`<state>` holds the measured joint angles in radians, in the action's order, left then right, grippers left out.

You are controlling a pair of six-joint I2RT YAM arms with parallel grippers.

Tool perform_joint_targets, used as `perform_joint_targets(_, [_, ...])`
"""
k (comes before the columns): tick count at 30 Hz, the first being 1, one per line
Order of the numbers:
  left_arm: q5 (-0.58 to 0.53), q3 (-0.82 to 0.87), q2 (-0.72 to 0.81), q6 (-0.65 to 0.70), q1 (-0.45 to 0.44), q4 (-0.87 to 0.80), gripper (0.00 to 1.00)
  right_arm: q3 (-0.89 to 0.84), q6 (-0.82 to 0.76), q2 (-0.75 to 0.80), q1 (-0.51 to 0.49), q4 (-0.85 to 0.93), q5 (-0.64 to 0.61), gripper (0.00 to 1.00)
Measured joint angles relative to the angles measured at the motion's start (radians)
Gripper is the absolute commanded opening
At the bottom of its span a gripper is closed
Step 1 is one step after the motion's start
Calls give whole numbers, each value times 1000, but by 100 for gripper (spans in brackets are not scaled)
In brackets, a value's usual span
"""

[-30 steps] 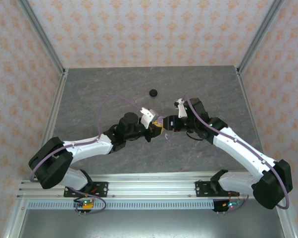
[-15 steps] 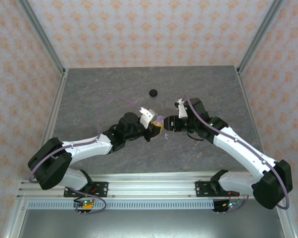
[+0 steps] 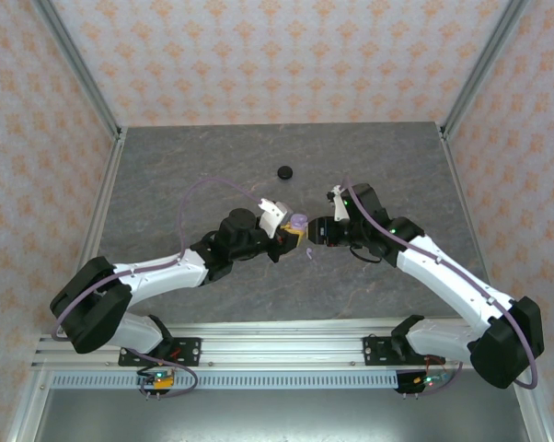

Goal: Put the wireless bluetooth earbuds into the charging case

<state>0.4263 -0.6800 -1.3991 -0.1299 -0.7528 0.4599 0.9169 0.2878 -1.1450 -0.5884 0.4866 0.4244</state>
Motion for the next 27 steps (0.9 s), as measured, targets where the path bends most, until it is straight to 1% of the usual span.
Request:
perform_joint_targets(7, [14,0,1,1,0,0,4,0,4,0,0,12,-40,46])
perform_joint_targets(11, [42,0,3,1,0,0,4,0,6,-2,0,16,-60,45])
perform_joint_targets(17, [72,0,3,2,0,0,4,7,7,-11,0,23,-63,46])
perform_joint_targets(23, [71,0,3,2,0,0,4,13,7,-12,0,29,-75,46])
perform_joint_targets(27, [51,0,5,2,0,-2,4,13,15,-12,0,33,-130,46])
